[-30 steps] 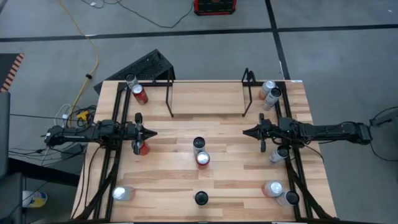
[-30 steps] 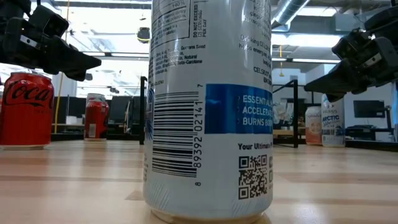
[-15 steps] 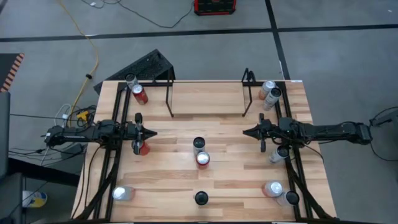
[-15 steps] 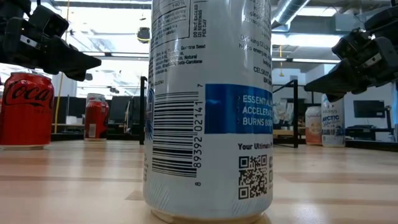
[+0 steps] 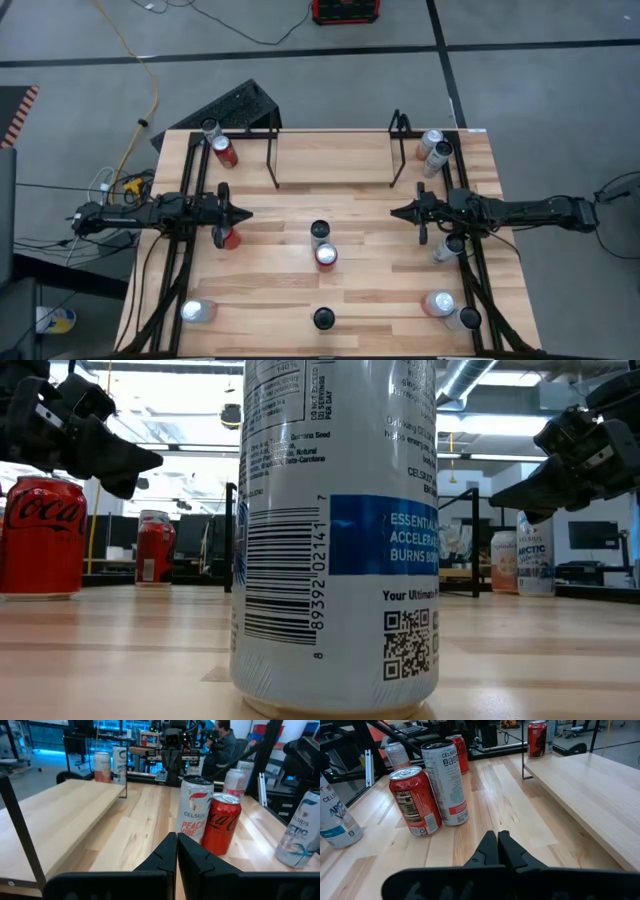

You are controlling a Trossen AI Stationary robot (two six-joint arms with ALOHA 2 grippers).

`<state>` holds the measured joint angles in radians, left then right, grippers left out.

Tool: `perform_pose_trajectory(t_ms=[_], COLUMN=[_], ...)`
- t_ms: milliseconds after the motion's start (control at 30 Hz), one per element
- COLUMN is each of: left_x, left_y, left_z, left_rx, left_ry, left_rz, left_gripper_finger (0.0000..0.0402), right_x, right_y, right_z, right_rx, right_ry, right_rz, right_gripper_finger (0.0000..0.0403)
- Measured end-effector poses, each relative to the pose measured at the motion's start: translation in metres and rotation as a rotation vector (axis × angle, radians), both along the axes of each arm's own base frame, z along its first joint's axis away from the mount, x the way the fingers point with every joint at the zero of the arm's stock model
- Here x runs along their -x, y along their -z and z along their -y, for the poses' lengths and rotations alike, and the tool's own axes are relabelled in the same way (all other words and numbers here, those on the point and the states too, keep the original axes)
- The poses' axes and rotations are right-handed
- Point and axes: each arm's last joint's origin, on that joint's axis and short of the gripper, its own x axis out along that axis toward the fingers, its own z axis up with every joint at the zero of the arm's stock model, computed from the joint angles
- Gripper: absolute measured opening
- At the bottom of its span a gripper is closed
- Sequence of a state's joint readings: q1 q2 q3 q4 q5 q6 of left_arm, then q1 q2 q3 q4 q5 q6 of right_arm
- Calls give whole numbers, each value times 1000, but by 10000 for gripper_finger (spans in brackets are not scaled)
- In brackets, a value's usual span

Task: Place canned beverage on shelf
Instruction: Put the bottom left red black soda can on the shelf

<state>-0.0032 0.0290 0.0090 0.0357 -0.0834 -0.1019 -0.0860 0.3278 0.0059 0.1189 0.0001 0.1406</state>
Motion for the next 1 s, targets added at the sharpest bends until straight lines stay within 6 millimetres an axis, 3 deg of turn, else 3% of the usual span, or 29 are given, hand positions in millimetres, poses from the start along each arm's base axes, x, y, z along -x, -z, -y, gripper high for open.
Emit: perform_pose_trajectory(t_ms=[167,400,533,667,833,1000], left_x=[0,0,3,8,2,-17], left_y=[0,-3,-19,-46,-69,-84], left_z=[0,-1,-2,-4,-7,-7], left_rx=[130,129,110,63,-18,-40], left_ry=[2,-31,-61,-144,-232,-255], left_rz=[10,46,112,171,120,-6], left_gripper_finger=[0,0,0,0,0,0], right_x=[0,-1,-2,1,2,-11], right_y=[0,-4,-31,-77,-120,-148], right_z=[0,1,1,3,9,13], right_rx=[39,176,223,320,371,368], right_ry=[-1,-21,-2,37,123,149], right_rz=[-3,25,249,411,387,312], right_gripper_finger=[0,0,0,0,0,22])
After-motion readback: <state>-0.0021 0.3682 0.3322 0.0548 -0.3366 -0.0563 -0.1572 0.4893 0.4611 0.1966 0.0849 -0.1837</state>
